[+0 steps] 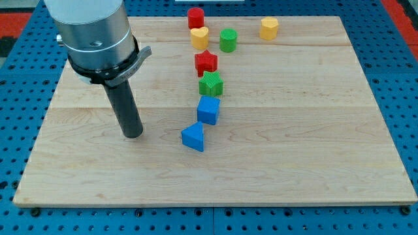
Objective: Push the yellow hexagon up a bit
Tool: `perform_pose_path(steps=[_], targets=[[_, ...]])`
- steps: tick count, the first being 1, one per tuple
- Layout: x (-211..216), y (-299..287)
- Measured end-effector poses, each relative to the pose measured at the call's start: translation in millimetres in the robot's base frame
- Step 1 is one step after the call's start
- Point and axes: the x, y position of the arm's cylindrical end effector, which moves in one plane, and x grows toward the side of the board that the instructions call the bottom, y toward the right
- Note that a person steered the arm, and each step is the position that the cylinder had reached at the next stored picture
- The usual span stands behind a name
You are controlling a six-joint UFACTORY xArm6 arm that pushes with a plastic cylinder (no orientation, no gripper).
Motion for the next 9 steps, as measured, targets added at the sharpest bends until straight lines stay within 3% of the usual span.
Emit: perform_pose_path(steps=[1, 2, 3, 4, 6, 7, 9], targets=[[0, 0], [44, 1], [119, 36], [117, 138], [-36, 252], [-106, 268], [-190, 309]])
